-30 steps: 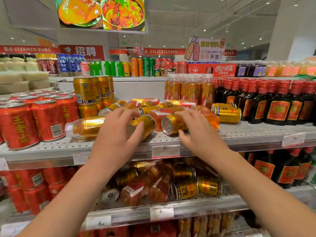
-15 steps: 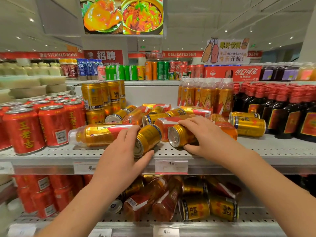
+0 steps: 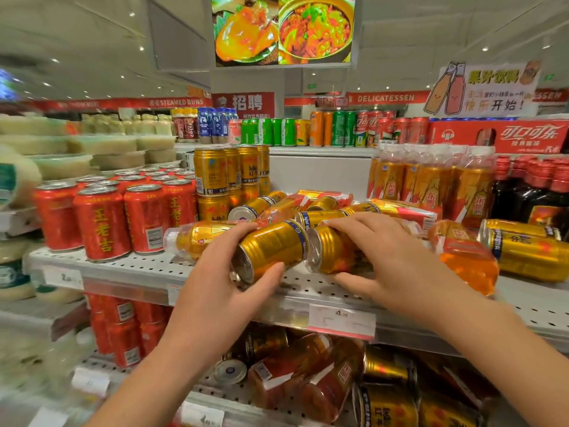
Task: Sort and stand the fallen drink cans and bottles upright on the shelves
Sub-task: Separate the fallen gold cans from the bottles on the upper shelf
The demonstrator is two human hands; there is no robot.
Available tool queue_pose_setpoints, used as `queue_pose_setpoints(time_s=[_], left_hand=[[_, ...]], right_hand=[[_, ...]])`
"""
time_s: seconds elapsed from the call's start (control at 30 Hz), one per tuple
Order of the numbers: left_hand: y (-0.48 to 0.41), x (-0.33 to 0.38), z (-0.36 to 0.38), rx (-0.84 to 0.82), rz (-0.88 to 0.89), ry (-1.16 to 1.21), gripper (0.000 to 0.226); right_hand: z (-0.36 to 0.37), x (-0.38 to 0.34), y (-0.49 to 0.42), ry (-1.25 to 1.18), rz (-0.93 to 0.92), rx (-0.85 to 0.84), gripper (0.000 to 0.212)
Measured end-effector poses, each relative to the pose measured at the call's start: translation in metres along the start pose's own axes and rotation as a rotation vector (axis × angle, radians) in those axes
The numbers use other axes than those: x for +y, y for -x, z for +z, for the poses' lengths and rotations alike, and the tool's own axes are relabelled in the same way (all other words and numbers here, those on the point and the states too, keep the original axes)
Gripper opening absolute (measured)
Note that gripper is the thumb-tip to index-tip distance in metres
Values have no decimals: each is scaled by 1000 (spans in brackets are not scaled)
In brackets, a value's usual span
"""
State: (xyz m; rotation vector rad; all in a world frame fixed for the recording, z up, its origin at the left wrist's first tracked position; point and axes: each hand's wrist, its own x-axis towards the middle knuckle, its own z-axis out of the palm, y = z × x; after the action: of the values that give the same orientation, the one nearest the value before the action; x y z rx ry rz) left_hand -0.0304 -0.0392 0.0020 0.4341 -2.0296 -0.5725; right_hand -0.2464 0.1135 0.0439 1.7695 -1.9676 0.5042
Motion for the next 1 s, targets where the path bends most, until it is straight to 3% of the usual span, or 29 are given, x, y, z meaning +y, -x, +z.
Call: queue_pose_setpoints(time_s=[0.37, 0.63, 1.0], left_hand=[[-9, -68, -80, 151, -63, 2, 56], [-21, -116, -117, 70, -22, 18, 58], [-15, -136, -109, -59, 43, 97, 55]], right_hand=[[28, -82, -58, -66, -59, 100, 73], [51, -134, -78, 6, 32, 51, 73], [65, -145, -79, 65, 134, -3, 77]])
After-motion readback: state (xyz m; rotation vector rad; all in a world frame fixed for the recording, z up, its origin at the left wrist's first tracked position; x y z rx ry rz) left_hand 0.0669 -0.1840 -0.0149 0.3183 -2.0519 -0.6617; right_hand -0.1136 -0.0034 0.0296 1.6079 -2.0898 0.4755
